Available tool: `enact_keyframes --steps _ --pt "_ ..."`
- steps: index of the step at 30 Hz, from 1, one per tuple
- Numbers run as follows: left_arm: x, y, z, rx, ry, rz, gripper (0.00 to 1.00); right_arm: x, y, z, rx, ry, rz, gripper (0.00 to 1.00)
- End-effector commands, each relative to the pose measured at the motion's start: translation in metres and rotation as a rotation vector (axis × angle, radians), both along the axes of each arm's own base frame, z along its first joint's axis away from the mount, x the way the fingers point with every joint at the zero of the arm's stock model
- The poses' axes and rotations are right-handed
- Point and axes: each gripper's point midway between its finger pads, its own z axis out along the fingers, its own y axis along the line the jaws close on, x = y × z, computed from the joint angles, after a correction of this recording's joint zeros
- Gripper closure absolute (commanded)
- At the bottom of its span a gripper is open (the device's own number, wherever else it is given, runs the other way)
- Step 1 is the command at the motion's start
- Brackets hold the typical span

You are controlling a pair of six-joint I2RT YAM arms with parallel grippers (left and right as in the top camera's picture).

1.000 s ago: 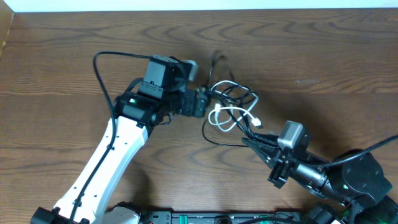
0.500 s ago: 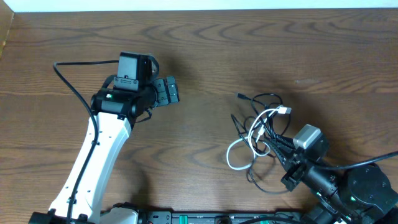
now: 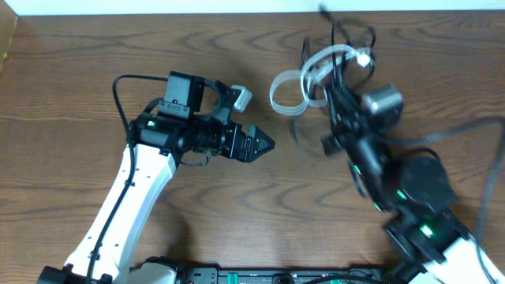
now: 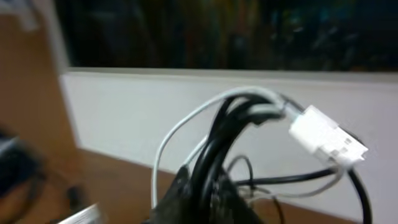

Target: Untangle cables

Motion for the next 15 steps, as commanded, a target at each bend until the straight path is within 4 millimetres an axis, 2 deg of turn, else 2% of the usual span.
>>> enact_keyframes --steps 1,2,3,6,8,10,13,15 --pt "0.007 0.021 -0.004 0.129 -0.063 0.051 0.02 0.031 0.004 -0.046 -0.088 0.112 -0.064 0.67" --pt "0.005 0.027 -0.005 0.163 -0.063 0.065 0.02 0.035 0.013 -0.074 -0.136 0.194 -0.027 0.29" --pt "0.004 0.03 -0.006 0.178 -0.063 0.072 0.02 0.035 0.02 -0.095 -0.171 0.258 0.014 0.01" --pt "0.0 0.038 -0.005 0.222 -0.081 0.081 0.02 0.017 0.041 -0.161 -0.251 0.497 0.167 0.01" --pt "-0.001 0.041 -0.002 0.234 -0.099 0.087 0.02 0.005 0.043 -0.19 -0.293 0.61 0.212 0.01" --pt "-0.001 0.041 0.002 0.23 -0.11 0.088 0.02 -0.003 0.035 -0.207 -0.336 0.679 0.199 0.01" --pt "-0.003 0.041 0.004 0.228 -0.114 0.089 0.02 0.002 0.0 -0.218 -0.406 0.714 0.013 0.01" --pt "-0.003 0.041 0.003 0.229 -0.111 0.089 0.02 0.011 -0.038 -0.216 -0.406 0.714 -0.218 0.01"
